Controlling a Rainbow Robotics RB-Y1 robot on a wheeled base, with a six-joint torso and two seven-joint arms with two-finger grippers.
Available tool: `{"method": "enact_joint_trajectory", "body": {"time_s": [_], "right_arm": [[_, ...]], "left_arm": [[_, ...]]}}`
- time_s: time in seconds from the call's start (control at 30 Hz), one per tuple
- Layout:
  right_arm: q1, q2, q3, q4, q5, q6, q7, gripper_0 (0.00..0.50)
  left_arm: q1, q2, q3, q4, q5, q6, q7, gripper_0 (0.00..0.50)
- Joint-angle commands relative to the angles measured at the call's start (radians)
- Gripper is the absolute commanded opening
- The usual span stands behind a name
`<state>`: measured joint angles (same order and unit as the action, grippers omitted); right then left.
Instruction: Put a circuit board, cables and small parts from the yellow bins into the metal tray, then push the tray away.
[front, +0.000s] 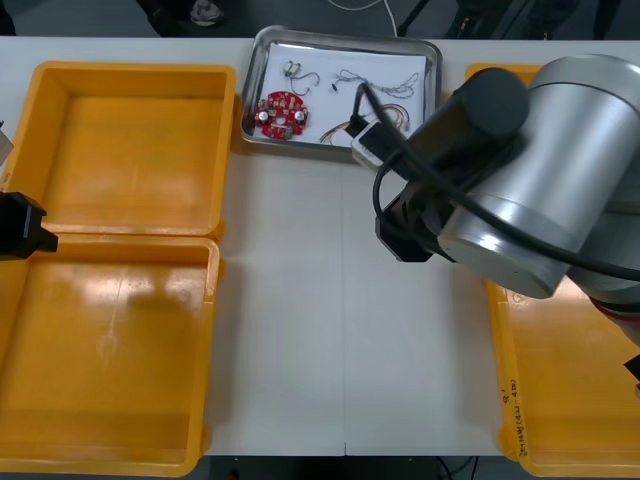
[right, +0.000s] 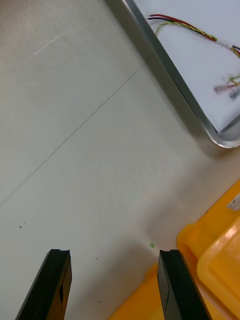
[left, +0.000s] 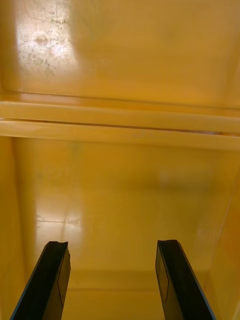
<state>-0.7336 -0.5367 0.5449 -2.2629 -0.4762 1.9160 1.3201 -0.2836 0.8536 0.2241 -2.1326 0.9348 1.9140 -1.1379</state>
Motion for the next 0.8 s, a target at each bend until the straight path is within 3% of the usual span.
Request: {"method": "enact_joint_trajectory", "body": {"time_s": [0.03,0.33,0.53,0.8], "right_arm": [[0.072,-0.046,-0.143,-0.096,-0.076,0.004,-0.107,0.5],[0.212,-0.14,-0.399,-0.133,-0.239,0.004,-0.222,0.5],[0.309,-0.196,-0.527,-0.107,-0.246,0.004,-0.231,0.5],[0.376,-0.216,-0.692,-0.001,-0.272,0.004,-0.225,0.5]], "left_arm": [[0.014,-0.01,-0.006,-0.027,-0.008,0.006,-0.071,0.5],[0.014,-0.01,-0.006,-0.027,-0.008,0.006,-0.071,0.5],[0.014,-0.01,-0.006,-0.027,-0.008,0.006,-0.071,0.5],[0.014,-0.01,-0.006,-0.027,-0.008,0.006,-0.071,0.5]]}}
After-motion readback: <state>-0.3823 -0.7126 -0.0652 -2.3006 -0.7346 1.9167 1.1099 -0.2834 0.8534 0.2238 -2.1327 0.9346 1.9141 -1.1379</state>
